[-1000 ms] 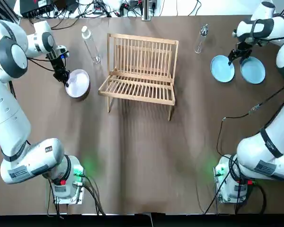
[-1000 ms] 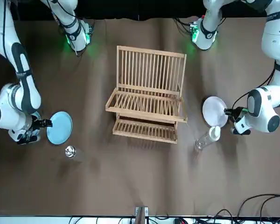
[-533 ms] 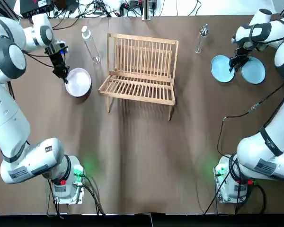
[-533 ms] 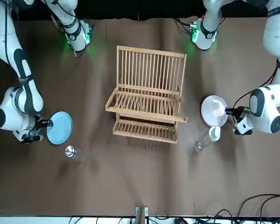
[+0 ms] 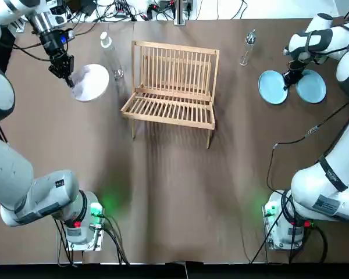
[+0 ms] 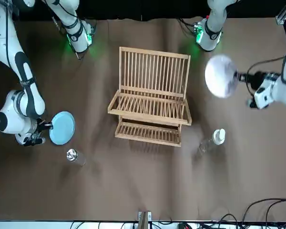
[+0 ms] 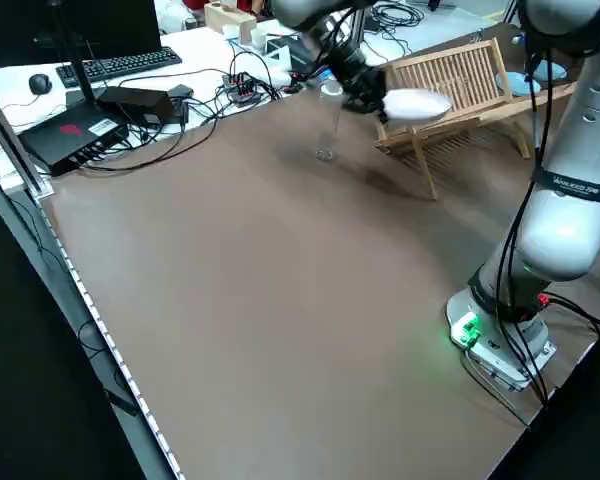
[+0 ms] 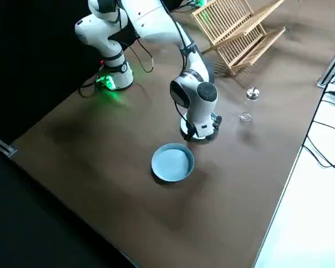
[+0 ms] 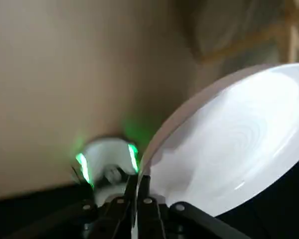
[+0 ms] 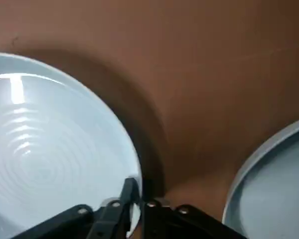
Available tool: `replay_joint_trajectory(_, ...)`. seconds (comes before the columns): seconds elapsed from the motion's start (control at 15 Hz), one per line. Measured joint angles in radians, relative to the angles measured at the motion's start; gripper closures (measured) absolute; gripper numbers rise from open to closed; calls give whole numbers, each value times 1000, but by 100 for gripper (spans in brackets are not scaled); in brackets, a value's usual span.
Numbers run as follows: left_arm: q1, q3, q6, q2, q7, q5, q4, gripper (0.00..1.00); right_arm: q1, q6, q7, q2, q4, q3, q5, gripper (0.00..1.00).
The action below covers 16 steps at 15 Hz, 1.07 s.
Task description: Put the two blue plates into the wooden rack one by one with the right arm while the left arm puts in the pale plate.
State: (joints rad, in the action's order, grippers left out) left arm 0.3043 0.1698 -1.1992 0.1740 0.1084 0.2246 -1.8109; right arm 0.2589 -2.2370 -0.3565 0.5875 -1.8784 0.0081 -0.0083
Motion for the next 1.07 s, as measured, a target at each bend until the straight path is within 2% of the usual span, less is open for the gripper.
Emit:
replay_joint_trajectory(0.13,-3,7,113,-25,-87,84,-2,96,1,26,3,-3,7,0,4,96)
replay_joint_trajectory(0.27,-18,50,140,-16,-197,139,-11,96,3,109,2,-2,18,1,4,96)
replay_joint_trajectory(0.47,-102,132,139,49,-398,198,-24,96,1,358,-2,-13,88,19,4,96)
replay_joint_trajectory(0.6,-191,148,131,109,-501,242,-22,96,-5,516,-1,-47,143,39,4,96)
replay_joint_trajectory(0.67,-254,150,121,168,-573,283,-9,96,-18,678,37,-91,181,56,4,96)
replay_joint_trajectory(0.8,-278,150,111,221,-631,325,22,97,-33,809,139,-135,199,64,13,96)
replay_joint_trajectory(1.0,-288,150,74,276,-681,357,65,96,-48,993,302,-194,205,66,106,96)
replay_joint_trajectory(1.07,-291,150,65,288,-689,363,72,92,-56,1053,361,-211,205,67,128,96)
